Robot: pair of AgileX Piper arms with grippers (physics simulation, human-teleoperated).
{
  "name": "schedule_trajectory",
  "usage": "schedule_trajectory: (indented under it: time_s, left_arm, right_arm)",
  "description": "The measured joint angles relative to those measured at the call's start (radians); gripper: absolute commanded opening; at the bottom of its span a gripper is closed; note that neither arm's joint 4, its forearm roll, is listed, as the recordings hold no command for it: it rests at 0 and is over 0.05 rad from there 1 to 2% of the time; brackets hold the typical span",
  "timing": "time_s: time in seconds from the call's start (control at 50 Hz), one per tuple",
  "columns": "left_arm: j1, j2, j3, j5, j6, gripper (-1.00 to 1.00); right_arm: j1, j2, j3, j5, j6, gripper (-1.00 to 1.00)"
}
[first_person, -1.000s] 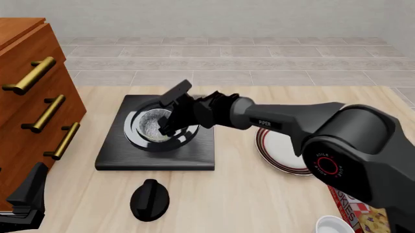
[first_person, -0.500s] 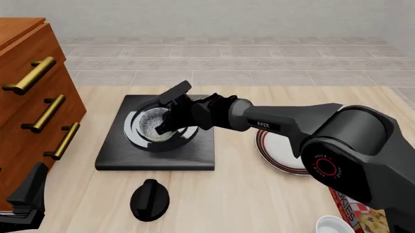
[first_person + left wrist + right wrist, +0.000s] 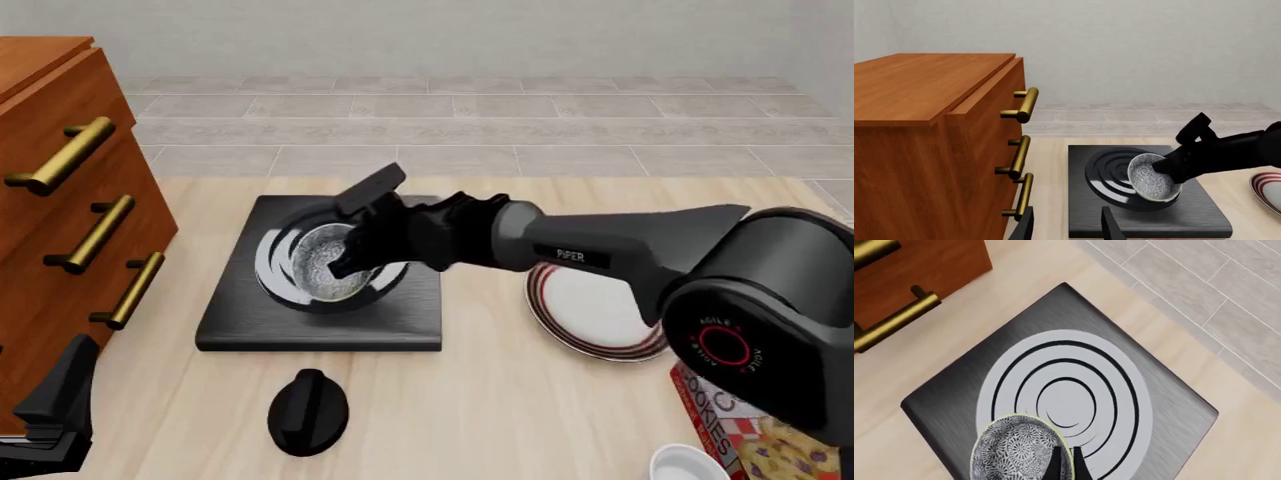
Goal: Pick the akita bowl on the stove and place it on the plate.
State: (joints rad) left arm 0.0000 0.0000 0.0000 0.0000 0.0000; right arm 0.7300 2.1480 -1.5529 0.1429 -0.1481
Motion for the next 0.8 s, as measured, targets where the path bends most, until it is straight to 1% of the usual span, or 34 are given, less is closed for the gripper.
schedule_trajectory:
  time_s: [0.32, 0.8]
  left_arm:
    - [0.000, 0.000, 0.000, 0.000, 0.000, 1.00]
    - [0.000, 0.000, 0.000, 0.000, 0.000, 1.00]
  right_arm:
    - [-0.036, -0.107, 0.127, -0.028, -0.030, -1.00]
    - [-0.098, -0.248, 0.304, -0.091, -0.032, -1.00]
